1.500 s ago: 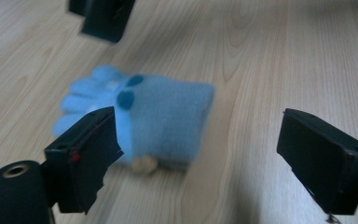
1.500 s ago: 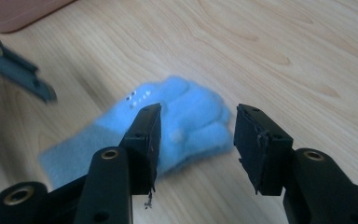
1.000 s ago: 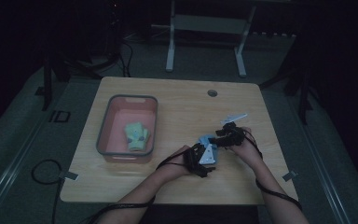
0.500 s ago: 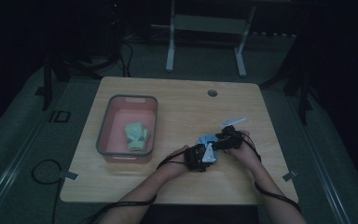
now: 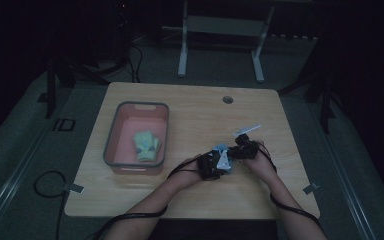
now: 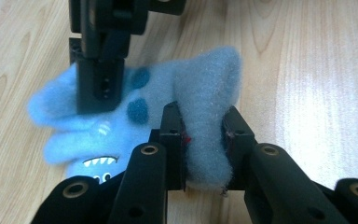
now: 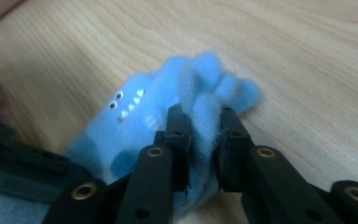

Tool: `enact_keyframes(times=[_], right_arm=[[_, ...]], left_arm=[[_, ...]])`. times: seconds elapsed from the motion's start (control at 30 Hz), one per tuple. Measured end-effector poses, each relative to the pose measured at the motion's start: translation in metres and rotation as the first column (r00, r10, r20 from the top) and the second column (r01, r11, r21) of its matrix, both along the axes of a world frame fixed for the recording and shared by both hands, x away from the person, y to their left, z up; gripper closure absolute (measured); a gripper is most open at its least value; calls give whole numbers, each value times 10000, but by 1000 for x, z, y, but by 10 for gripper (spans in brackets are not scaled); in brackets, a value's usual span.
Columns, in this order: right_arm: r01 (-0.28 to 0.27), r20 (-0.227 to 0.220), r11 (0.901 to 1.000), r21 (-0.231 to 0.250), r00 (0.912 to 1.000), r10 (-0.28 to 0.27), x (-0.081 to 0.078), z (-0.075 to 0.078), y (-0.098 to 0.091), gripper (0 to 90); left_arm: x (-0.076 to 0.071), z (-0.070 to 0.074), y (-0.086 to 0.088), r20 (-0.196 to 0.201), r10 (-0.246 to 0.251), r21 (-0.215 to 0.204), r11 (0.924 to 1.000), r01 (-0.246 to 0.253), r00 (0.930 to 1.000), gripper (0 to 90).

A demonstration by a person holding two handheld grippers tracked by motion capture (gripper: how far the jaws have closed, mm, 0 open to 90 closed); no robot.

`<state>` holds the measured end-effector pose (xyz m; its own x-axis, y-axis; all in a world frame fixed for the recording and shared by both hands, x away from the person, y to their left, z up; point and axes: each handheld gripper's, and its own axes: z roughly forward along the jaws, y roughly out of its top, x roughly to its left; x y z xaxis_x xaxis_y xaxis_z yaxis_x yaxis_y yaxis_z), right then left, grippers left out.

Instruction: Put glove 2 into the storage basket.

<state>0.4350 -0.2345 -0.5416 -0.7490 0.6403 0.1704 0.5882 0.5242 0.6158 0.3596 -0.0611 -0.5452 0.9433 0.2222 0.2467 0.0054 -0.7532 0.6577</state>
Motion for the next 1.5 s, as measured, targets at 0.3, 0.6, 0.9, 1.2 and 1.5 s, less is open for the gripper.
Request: enact_keyframes(times=[0.3,0.6,0.9,1.2,1.5], right_arm=[[113,36,9987,497,9999,-115,-1,17,4,817],[-191,340,9969,768,9993,165,-1,40,15,818],[-488,474,9946,919,9979,446,1,59,30,819],[-829,728,9897,1165,9945,747,5,80,47,819],[-1175,811,9831,1403,9910,1068,11,93,66,819]], left_arm=[[-2,19,9,256,40,34,10000,-41,9997,760],[-4,40,21,458,54,231,9997,-65,9989,760],[-4,62,37,714,115,521,9985,-153,9974,760],[-5,74,49,898,297,567,9978,-349,9955,760],[-7,89,70,1149,541,823,9946,-638,9919,761]])
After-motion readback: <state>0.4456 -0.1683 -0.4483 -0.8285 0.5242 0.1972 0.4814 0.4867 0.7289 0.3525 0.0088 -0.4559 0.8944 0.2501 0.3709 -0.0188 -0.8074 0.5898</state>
